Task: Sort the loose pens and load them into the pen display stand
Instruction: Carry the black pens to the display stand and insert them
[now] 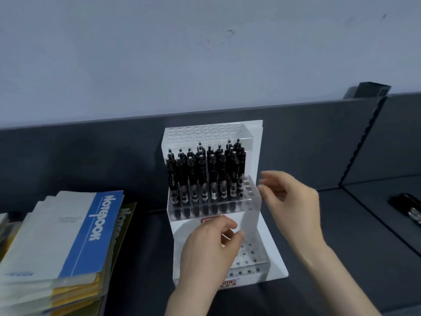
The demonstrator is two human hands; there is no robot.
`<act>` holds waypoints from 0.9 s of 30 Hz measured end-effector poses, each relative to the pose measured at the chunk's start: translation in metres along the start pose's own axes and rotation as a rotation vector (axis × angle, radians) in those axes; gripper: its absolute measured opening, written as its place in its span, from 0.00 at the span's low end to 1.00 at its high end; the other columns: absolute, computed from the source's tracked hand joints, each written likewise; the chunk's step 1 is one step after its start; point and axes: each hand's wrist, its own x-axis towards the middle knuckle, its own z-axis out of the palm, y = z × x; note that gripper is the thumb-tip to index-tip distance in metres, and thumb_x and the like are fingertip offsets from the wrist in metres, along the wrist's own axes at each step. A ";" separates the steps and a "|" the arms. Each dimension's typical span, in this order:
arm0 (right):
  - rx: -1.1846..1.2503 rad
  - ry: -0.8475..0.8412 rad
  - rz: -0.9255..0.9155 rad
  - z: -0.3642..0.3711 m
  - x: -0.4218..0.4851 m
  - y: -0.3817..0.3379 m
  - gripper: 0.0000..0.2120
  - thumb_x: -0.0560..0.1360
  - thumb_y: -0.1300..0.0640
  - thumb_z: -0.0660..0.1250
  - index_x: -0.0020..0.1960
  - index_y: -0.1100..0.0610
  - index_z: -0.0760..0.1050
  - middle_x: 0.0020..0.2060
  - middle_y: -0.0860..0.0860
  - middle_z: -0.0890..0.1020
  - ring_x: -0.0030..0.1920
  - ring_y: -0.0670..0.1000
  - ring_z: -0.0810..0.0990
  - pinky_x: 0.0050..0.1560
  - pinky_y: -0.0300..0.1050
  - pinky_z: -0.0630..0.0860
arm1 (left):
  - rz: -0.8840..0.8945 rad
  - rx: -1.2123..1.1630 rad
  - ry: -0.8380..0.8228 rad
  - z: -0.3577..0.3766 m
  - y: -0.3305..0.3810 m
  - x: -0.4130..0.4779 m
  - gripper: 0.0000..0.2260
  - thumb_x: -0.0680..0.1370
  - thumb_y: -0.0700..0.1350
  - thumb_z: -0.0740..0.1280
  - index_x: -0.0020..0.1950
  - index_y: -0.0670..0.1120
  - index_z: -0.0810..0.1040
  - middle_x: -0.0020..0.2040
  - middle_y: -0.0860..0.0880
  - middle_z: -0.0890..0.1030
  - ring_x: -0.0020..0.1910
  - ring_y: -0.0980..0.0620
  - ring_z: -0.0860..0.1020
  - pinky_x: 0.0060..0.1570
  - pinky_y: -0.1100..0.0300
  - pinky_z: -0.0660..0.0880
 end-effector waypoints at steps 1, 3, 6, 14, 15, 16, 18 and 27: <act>-0.015 0.021 0.043 -0.006 -0.010 0.005 0.10 0.72 0.60 0.72 0.52 0.50 0.81 0.42 0.41 0.83 0.42 0.40 0.81 0.48 0.39 0.78 | 0.021 -0.002 -0.003 0.001 0.000 0.001 0.09 0.76 0.57 0.66 0.54 0.58 0.78 0.44 0.63 0.80 0.44 0.66 0.77 0.47 0.65 0.76; -0.105 0.035 0.116 -0.016 -0.029 0.017 0.12 0.72 0.58 0.71 0.56 0.51 0.80 0.47 0.44 0.84 0.47 0.44 0.82 0.51 0.42 0.77 | 0.071 -0.004 -0.015 0.007 0.004 0.006 0.09 0.76 0.56 0.66 0.55 0.57 0.79 0.46 0.62 0.80 0.46 0.65 0.77 0.48 0.64 0.76; -0.314 -0.040 0.169 -0.032 -0.048 0.033 0.17 0.74 0.55 0.70 0.63 0.53 0.77 0.57 0.46 0.81 0.57 0.48 0.79 0.53 0.40 0.72 | 0.159 -0.019 -0.063 0.022 0.017 0.014 0.10 0.76 0.55 0.66 0.56 0.56 0.79 0.50 0.61 0.80 0.48 0.64 0.77 0.50 0.63 0.75; -0.556 -0.149 0.333 -0.102 -0.090 0.062 0.29 0.77 0.47 0.64 0.75 0.53 0.60 0.71 0.46 0.66 0.72 0.45 0.61 0.65 0.34 0.60 | 0.389 0.072 -0.170 0.086 0.068 0.003 0.17 0.78 0.57 0.62 0.66 0.55 0.72 0.61 0.58 0.75 0.61 0.58 0.73 0.57 0.63 0.72; -0.568 -0.147 0.352 -0.112 -0.095 0.066 0.30 0.77 0.47 0.64 0.75 0.53 0.59 0.72 0.46 0.66 0.72 0.45 0.61 0.66 0.35 0.60 | 0.398 0.082 -0.182 0.094 0.074 -0.001 0.18 0.78 0.58 0.62 0.67 0.55 0.72 0.62 0.58 0.75 0.61 0.58 0.73 0.56 0.63 0.71; -0.578 -0.145 0.373 -0.123 -0.100 0.071 0.30 0.77 0.47 0.63 0.76 0.53 0.58 0.72 0.46 0.65 0.72 0.46 0.60 0.67 0.36 0.60 | 0.401 0.089 -0.195 0.102 0.080 -0.006 0.18 0.78 0.58 0.62 0.67 0.55 0.72 0.62 0.58 0.75 0.61 0.57 0.73 0.56 0.63 0.71; -0.596 -0.137 0.396 -0.145 -0.109 0.083 0.31 0.77 0.47 0.64 0.76 0.54 0.58 0.72 0.47 0.66 0.72 0.47 0.61 0.67 0.37 0.60 | 0.406 0.098 -0.217 0.119 0.095 -0.016 0.19 0.78 0.58 0.62 0.67 0.55 0.71 0.62 0.58 0.75 0.61 0.57 0.72 0.56 0.63 0.71; -0.568 -0.149 0.345 -0.258 -0.131 0.141 0.31 0.77 0.46 0.63 0.76 0.52 0.56 0.71 0.45 0.66 0.72 0.46 0.61 0.68 0.36 0.60 | 0.310 0.091 -0.218 0.197 0.171 -0.068 0.19 0.77 0.57 0.64 0.67 0.53 0.73 0.62 0.56 0.75 0.60 0.58 0.74 0.54 0.63 0.72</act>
